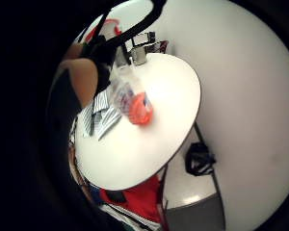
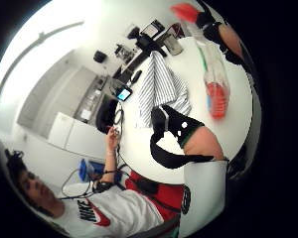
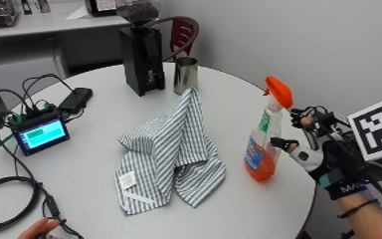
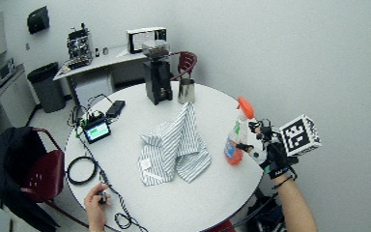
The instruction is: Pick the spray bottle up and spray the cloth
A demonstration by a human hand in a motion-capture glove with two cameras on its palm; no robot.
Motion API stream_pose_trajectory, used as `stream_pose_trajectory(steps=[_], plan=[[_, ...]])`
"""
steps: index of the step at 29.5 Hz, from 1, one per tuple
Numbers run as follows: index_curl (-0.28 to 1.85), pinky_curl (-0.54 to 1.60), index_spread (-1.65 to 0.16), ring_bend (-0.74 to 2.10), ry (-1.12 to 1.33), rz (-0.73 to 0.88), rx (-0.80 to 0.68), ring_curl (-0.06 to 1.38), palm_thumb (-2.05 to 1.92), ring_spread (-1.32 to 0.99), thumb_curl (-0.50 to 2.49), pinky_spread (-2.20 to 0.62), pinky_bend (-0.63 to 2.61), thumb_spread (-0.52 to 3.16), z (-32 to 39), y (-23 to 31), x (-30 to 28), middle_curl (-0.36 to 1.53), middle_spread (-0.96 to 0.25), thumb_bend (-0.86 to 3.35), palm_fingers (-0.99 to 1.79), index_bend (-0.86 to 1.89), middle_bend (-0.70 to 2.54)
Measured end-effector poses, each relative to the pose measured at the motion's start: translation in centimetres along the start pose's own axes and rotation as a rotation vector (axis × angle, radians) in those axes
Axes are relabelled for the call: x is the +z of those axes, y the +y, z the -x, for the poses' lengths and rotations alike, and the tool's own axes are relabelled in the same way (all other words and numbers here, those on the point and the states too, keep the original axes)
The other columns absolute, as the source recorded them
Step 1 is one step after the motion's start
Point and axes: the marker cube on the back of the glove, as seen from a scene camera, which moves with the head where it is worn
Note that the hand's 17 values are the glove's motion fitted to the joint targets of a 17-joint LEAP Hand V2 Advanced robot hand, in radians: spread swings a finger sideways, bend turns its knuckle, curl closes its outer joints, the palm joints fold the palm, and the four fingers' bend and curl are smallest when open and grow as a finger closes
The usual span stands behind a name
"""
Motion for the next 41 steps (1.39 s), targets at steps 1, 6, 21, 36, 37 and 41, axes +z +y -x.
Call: stream_pose_trajectory(steps=[1, 6, 21, 36, 37, 41], plan=[[0.18, 0.26, -0.33, 0.43, -0.028, -0.014, 0.026, 0.26, 0.62, 0.03, 0.21, 0.09, 0.46, 0.99, -0.5, -0.3, 0.3, 0.28, -0.03, 0.21, 0.76, 0.12, 0.34], [0.18, 0.29, -0.33, 0.43, -0.141, -0.02, 0.133, 0.29, 0.63, 0.03, 0.22, 0.11, 0.46, 1.01, -3.4, -2.0, 2.6, 0.31, -0.03, 0.16, 0.71, 0.07, 0.36], [0.06, 0.35, -0.35, 0.54, -0.539, -0.039, 0.184, 0.34, 0.63, 0.04, 0.25, 0.16, 0.63, 0.96, -4.2, -5.9, 7.6, 0.35, -0.03, 0.02, 0.5, -0.02, 0.4], [-0.05, 0.36, -0.39, 0.89, -0.706, 0.012, 0.203, 0.42, 0.92, -0.07, 0.38, 0.06, 0.65, 0.89, -4.3, -7.3, 8.1, 0.46, -0.09, 0.07, 0.73, -0.14, 0.73], [-0.05, 0.35, -0.39, 0.9, -0.707, 0.022, 0.195, 0.43, 0.94, -0.07, 0.39, 0.05, 0.64, 0.87, -4.2, -7.3, 8.1, 0.47, -0.09, 0.07, 0.73, -0.14, 0.77], [-0.02, 0.35, -0.42, 0.93, -0.707, 0.038, 0.184, 0.44, 1.0, -0.09, 0.43, 0.05, 0.61, 0.8, -4.0, -7.1, 8.0, 0.49, -0.1, 0.06, 0.72, -0.06, 0.81]])
